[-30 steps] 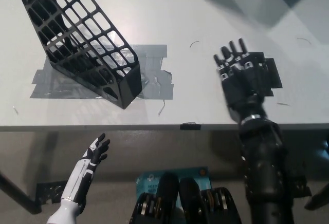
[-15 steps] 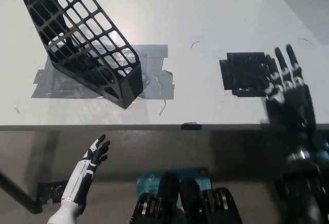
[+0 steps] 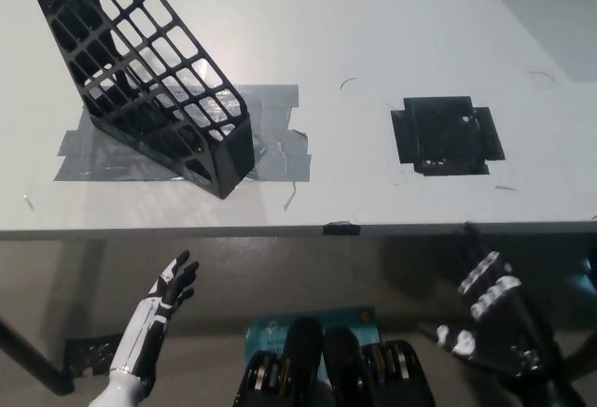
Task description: A shelf with a book inside it is placed on the center of the desk infront of the robot. The robot uses its right hand to grab the book, take it out and hand it to a person.
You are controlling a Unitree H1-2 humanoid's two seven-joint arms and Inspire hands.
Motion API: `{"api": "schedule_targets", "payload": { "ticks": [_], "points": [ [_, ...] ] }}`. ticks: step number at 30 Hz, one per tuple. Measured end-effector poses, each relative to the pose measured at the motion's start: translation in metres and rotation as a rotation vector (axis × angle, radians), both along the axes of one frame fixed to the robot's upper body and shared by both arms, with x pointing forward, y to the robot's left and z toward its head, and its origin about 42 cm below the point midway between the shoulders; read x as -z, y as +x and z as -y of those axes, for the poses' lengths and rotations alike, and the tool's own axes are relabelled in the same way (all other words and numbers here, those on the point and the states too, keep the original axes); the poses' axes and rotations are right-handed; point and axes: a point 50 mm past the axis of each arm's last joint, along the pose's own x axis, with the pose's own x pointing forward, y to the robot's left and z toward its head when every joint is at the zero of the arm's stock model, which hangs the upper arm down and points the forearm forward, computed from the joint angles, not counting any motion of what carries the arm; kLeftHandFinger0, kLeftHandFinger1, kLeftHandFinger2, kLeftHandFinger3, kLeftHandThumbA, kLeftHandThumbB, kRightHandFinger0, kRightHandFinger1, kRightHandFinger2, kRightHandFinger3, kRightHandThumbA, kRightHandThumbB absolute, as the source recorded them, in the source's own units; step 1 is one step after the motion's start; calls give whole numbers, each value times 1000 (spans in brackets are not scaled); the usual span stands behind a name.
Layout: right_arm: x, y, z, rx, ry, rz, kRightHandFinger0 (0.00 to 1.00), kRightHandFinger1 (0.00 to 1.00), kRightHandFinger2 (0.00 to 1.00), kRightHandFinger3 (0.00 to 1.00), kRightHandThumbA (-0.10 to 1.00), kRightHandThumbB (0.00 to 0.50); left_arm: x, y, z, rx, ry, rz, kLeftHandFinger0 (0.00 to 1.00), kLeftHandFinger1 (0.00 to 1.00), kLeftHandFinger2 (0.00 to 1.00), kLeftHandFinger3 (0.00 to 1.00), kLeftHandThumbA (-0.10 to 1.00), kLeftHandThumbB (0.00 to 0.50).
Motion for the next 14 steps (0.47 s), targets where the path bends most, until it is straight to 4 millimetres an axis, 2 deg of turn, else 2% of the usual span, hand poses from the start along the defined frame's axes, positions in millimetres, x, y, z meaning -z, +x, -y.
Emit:
{"api": "schedule_targets", "payload": {
  "ticks": [3,5,14],
  "points": [
    [15,3,-3,-23,-69,-35,1000,1000,1000,1000,1000,263,2,-4,0,-1,-1,-1,1000,1000,1000,1000,1000,239],
    [22,4,-4,-37,-109,-52,1000,1000,1000,1000,1000,251,3,-5,0,-2,-4,1,1000,1000,1000,1000,1000,236],
    [23,10,-7,-53,-160,-51,1000,1000,1000,1000,1000,215,4,-9,2,-5,-15,11,1000,1000,1000,1000,1000,234]
  ]
}}
